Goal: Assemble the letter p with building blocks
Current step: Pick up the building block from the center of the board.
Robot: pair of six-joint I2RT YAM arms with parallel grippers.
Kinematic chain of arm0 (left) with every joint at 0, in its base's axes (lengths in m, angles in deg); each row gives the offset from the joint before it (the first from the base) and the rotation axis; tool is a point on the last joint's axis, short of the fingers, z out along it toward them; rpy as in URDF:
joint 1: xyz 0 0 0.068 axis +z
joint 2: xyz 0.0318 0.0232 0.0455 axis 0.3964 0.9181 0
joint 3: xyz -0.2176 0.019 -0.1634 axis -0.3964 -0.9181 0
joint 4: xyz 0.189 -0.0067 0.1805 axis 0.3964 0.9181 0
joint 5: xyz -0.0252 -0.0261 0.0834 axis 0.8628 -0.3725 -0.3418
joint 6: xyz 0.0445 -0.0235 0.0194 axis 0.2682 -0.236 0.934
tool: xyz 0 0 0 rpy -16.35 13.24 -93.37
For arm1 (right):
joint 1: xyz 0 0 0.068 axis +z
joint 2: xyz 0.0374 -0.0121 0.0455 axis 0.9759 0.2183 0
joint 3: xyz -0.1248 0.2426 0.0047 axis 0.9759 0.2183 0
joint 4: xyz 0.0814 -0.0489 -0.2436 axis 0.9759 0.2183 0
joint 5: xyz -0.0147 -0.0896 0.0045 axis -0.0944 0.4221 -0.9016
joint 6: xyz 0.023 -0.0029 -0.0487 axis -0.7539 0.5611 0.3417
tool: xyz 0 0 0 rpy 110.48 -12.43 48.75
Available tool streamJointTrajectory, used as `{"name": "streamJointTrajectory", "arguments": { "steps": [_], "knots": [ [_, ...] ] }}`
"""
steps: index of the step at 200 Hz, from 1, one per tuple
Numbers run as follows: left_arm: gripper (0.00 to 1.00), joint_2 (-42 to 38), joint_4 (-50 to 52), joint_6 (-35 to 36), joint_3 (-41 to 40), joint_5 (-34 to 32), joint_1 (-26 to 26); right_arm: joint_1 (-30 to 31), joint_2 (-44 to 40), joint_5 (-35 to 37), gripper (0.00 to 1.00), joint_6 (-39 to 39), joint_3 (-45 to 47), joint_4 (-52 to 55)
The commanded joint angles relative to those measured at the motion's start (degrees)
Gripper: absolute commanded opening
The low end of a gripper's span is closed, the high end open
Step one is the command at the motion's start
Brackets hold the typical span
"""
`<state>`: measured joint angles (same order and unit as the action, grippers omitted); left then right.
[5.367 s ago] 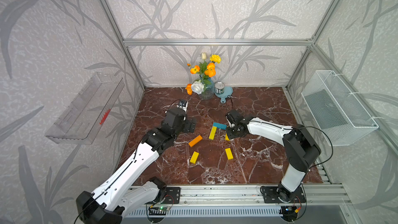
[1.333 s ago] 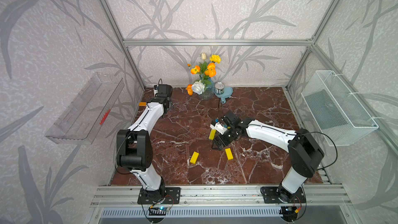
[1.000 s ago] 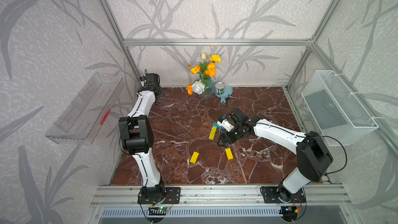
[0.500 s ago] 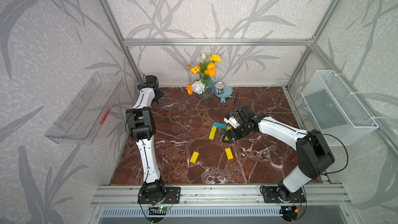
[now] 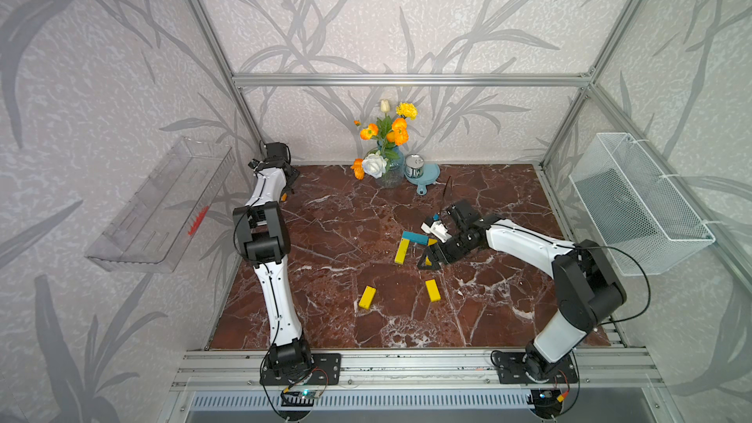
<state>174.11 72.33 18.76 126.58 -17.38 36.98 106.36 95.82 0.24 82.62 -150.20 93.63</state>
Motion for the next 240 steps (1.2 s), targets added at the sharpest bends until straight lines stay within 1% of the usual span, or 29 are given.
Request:
{"name": "streamJointTrajectory", "arguments": {
  "steps": [1,19,48,57,89,116,144,169,203,240],
  "knots": [
    [0.92,3.4,4.1,-2.8,4.5,-0.9,0.9,-0.7,0.6,-2.5,0.91,0.0,0.4,-0.9],
    [0.91,4.7,6.8,-3.5,6.8,-2.4,1.0,-1.0,0.6,-2.2,0.91,-0.2,0.0,-0.6],
    [0.90,4.9,9.9,-4.8,7.5,-5.3,1.1,-1.0,0.6,-2.3,0.91,-0.3,-0.5,-0.2],
    [0.89,5.2,11.3,-4.9,8.2,-6.1,1.2,-0.9,2.3,-2.5,0.91,-0.2,-0.6,0.0],
    [0.89,5.9,12.9,-3.9,9.1,-7.7,1.4,-1.0,2.8,-2.8,0.91,-0.1,-0.6,0.2],
    [0.88,7.7,12.4,-5.3,9.5,-6.1,2.2,-1.0,2.4,-2.9,0.91,-0.2,-0.3,0.5],
    [0.85,9.5,12.1,-6.1,10.4,-4.6,2.8,-1.0,2.4,-2.5,0.91,-0.5,-0.3,0.8],
    [0.85,10.7,12.0,-5.4,11.3,-4.9,2.8,-1.0,2.4,-2.3,0.91,-0.8,-0.7,1.2],
    [0.82,13.4,14.5,-5.0,15.3,-5.2,3.1,-1.1,2.5,-2.2,0.91,-1.1,-1.3,1.9],
    [0.79,14.2,13.7,-4.2,15.5,-4.8,3.2,-1.0,3.2,-2.7,0.91,-1.6,-1.8,1.8]
  ]
}}
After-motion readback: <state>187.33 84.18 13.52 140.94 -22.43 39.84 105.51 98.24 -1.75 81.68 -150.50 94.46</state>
